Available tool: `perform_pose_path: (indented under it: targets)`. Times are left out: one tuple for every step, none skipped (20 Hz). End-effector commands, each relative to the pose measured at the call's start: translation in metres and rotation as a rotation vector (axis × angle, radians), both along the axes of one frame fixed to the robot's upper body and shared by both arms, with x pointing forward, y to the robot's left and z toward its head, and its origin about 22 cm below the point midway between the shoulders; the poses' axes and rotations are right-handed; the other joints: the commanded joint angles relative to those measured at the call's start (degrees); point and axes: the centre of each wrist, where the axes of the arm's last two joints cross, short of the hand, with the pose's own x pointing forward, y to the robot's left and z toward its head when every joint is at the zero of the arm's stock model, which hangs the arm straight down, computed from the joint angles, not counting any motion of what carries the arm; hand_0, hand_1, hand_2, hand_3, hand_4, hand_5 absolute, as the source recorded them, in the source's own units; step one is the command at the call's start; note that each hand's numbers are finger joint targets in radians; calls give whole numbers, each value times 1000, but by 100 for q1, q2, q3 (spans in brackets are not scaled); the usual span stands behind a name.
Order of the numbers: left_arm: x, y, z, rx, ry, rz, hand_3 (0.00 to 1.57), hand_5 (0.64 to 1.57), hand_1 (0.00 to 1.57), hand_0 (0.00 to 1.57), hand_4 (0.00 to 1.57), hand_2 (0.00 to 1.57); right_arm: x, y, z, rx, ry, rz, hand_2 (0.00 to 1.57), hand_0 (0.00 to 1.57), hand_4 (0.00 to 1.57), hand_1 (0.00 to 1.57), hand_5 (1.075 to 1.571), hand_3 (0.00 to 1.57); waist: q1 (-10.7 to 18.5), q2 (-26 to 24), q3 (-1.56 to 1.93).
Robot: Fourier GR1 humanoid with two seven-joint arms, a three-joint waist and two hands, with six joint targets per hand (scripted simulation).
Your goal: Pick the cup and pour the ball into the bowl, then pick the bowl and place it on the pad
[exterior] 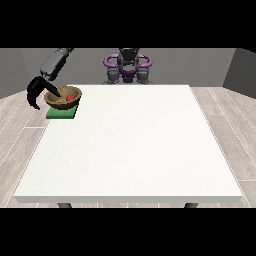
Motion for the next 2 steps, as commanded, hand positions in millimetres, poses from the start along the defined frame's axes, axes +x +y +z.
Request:
perform_pose_path:
  targets:
    - [-1, 3, -18, -16, 82, 45, 0, 1569, 0, 0, 1190, 0, -2, -11, 19, -41, 86, 47, 0, 0, 0, 0, 1383, 0, -186, -562, -7]
    - [3, 2, -36, -31, 110, 55, 0, 1569, 0, 0, 1190, 0, 8, -9, 50, -58, 56, 77, 0, 0, 200, 0, 1375, 0, -410, -551, -14]
